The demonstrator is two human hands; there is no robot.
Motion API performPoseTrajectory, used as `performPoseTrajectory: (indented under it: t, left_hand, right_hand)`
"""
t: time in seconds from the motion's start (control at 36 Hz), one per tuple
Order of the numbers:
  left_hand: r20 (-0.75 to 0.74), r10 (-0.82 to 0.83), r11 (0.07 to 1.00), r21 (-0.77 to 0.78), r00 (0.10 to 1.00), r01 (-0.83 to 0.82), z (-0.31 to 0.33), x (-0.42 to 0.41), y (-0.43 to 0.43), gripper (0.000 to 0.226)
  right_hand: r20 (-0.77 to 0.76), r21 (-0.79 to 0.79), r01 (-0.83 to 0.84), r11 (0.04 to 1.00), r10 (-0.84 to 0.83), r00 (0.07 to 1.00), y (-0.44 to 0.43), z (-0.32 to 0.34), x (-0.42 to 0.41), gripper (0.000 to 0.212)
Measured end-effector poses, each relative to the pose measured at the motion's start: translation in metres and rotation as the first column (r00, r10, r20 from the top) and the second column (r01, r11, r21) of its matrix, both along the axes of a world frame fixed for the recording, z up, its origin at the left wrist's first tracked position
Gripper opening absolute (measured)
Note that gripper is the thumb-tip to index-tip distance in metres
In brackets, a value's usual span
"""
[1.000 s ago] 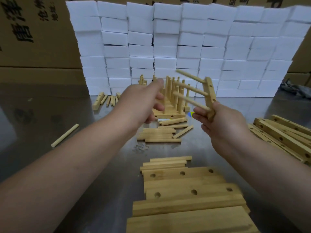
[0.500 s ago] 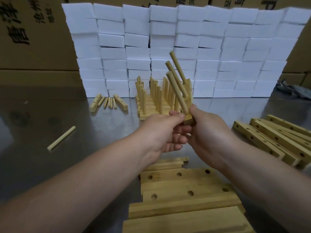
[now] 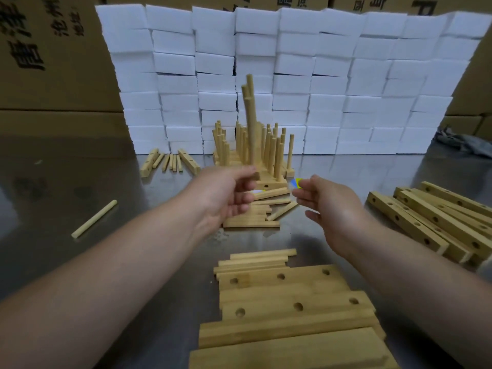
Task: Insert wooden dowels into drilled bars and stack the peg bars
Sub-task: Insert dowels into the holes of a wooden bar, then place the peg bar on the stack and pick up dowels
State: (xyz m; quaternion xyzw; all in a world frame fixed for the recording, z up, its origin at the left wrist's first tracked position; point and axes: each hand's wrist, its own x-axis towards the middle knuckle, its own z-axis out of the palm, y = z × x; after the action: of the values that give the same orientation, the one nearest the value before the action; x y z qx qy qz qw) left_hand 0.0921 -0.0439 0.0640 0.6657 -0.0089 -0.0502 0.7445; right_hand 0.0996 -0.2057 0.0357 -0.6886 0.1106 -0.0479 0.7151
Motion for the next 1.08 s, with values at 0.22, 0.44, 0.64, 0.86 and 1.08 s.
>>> performPoseTrajectory:
  t: [0.22, 0.44, 0.64, 0.86, 1.08]
  left_hand:
    - [0.039, 0.300, 0.951, 0.062, 0.953, -0.302, -0.005, 0.035, 0.037, 0.018]
    - [-0.091, 0.321, 0.943, 0.121, 0.943, -0.310, -0.036, 0.057, 0.062, 0.023]
    - [-0.154, 0.317, 0.943, 0.157, 0.936, -0.294, -0.050, 0.069, 0.064, 0.025]
    - [-0.204, 0.311, 0.924, 0.293, 0.928, -0.245, -0.049, 0.089, 0.064, 0.025]
    - [-0.110, 0.385, 0.857, 0.411, 0.916, -0.311, -0.041, 0.116, 0.053, 0.012]
  right_hand:
    - [-0.029, -0.216, -0.011, 0.976, 0.005, 1.000, -0.007, -0.021, 0.014, 0.020]
    - [0.019, -0.334, -0.077, 0.939, 0.089, 0.996, -0.005, -0.028, 0.010, 0.019]
    - [0.043, -0.348, -0.084, 0.934, 0.105, 0.994, -0.004, -0.030, 0.010, 0.020]
    - [0.029, -0.353, -0.093, 0.931, 0.110, 0.993, -0.004, -0.032, 0.012, 0.017]
    - [0.026, -0.350, -0.101, 0.931, 0.118, 0.993, -0.006, -0.033, 0.014, 0.018]
